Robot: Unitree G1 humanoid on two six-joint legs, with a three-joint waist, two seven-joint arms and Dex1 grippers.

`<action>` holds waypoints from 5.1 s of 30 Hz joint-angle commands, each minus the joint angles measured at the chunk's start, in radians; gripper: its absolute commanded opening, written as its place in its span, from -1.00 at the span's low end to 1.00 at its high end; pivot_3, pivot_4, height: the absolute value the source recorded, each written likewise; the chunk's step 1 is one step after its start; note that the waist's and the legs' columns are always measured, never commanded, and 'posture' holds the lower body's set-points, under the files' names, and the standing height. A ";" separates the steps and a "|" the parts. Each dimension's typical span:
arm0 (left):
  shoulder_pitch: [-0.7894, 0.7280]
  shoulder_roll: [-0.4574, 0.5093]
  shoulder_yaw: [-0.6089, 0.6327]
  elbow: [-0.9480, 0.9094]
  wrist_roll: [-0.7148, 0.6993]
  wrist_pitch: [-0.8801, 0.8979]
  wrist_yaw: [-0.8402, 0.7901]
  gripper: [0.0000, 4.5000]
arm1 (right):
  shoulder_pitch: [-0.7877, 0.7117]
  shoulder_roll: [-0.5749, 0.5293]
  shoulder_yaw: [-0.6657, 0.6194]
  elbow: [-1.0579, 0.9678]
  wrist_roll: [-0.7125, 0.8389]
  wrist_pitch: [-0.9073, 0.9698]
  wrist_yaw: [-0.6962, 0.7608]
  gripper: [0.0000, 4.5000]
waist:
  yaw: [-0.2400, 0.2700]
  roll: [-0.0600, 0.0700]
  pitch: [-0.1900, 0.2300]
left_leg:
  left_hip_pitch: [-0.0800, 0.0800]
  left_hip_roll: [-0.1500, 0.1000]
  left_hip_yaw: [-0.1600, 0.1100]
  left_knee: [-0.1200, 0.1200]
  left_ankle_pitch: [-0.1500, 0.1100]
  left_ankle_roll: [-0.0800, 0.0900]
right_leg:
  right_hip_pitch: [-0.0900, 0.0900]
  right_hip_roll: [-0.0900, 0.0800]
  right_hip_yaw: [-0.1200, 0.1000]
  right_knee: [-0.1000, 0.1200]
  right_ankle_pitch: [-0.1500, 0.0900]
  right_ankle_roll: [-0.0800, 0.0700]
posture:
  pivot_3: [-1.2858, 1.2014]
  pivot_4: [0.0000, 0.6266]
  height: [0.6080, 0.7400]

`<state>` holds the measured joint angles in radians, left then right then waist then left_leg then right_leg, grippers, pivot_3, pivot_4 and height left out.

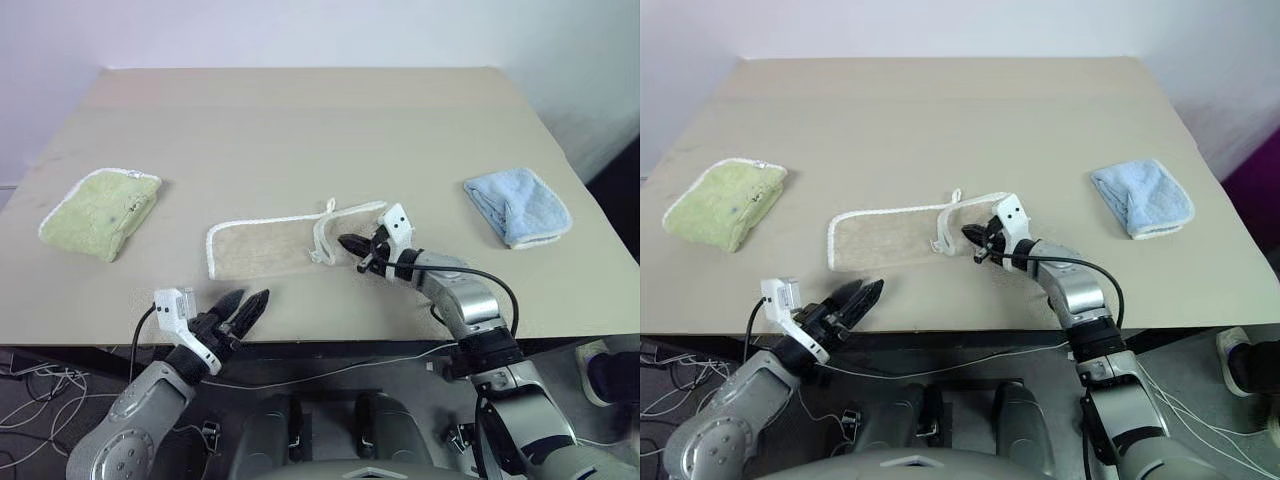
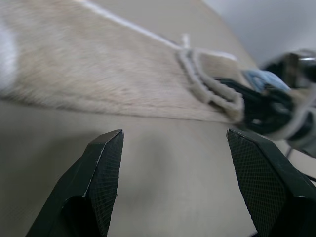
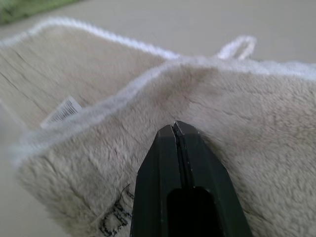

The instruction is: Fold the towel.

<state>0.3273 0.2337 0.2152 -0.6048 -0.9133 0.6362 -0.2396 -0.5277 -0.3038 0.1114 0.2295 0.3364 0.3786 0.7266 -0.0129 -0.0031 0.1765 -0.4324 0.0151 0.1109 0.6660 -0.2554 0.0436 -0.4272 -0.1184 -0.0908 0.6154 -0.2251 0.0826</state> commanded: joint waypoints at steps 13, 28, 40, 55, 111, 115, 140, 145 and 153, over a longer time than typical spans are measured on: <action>-0.187 -0.132 0.124 0.156 -0.322 -0.001 0.424 0.99 | -0.077 -0.051 -0.103 -0.158 0.085 0.033 0.070 -1.00 | 0.004 0.000 0.000 | -0.001 0.000 -0.001 0.000 0.001 0.001 | 0.001 0.000 -0.001 0.000 0.000 -0.001 | 0.03 -0.52 1.00; -0.350 -0.142 0.184 0.316 -0.383 -0.041 0.534 0.26 | -0.030 -0.049 -0.117 -0.212 0.084 0.035 0.006 -1.00 | 0.002 0.001 -0.002 | 0.002 0.000 -0.001 0.000 0.002 0.002 | 0.003 0.001 -0.001 0.000 0.001 0.001 | 0.03 -0.52 1.00; -0.387 -0.106 0.227 0.318 -0.379 -0.089 0.488 -0.98 | -0.030 -0.047 -0.115 -0.207 0.081 0.024 -0.007 -1.00 | 0.000 0.001 -0.001 | 0.001 0.000 -0.001 -0.001 0.002 0.001 | 0.002 0.000 -0.001 -0.001 0.001 0.000 | 0.03 -0.52 1.00; -0.540 0.256 0.237 0.322 -0.316 -0.043 0.112 -0.98 | -0.019 -0.048 -0.126 -0.202 0.071 0.016 -0.041 -1.00 | 0.003 0.000 0.000 | -0.004 -0.001 -0.001 -0.001 0.001 -0.002 | -0.002 0.000 -0.002 -0.002 0.001 -0.001 | 0.03 -0.52 1.00; -0.760 0.148 -0.147 0.548 0.409 -0.135 -0.273 -0.86 | -0.092 0.089 0.018 -0.185 0.006 0.082 -0.103 -1.00 | 0.002 0.000 0.000 | -0.009 0.000 -0.001 0.000 0.008 -0.006 | -0.006 0.004 -0.003 0.001 0.003 0.003 | 0.03 -0.52 1.00; -0.761 0.170 -0.278 0.641 0.562 -0.211 -0.319 -0.99 | -0.089 0.118 0.095 -0.025 -0.076 0.073 -0.104 -1.00 | 0.000 0.000 0.000 | -0.008 0.000 -0.001 0.000 0.008 -0.006 | -0.006 0.005 -0.003 0.001 0.003 0.003 | 0.03 -0.52 1.00; -0.638 0.343 -0.095 0.676 0.661 -0.430 -0.381 -1.00 | -0.025 0.058 -0.282 -0.212 0.338 0.611 -0.168 0.59 | -0.001 0.001 -0.001 | -0.003 0.000 -0.002 -0.001 0.003 0.000 | -0.002 0.000 -0.003 0.001 0.003 0.003 | 0.03 -0.52 1.00; -0.597 0.363 -0.075 0.668 0.655 -0.453 -0.405 -1.00 | -0.046 0.101 -0.329 -0.178 0.417 0.767 -0.233 0.99 | -0.002 0.001 -0.001 | -0.010 0.000 -0.002 -0.001 0.002 -0.003 | -0.010 -0.001 -0.003 0.001 0.004 0.001 | 0.03 -0.52 1.00; -0.553 0.353 -0.057 0.629 0.648 -0.449 -0.410 -1.00 | -0.057 0.150 -0.310 -0.131 0.411 0.835 -0.299 0.99 | -0.004 0.001 -0.001 | -0.011 0.000 -0.002 -0.001 0.004 -0.001 | -0.011 0.000 -0.003 0.001 0.004 0.001 | 0.03 -0.52 1.00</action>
<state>-0.2275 0.5841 0.1347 0.0680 -0.2533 0.2054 -0.6493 -0.5701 -0.1707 -0.2121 0.0883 0.7345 1.1949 0.4355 -0.0168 -0.0023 0.1753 -0.4433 0.0154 0.1089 0.6648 -0.2515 0.0428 -0.4381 -0.1187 -0.0934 0.6169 -0.2208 0.0832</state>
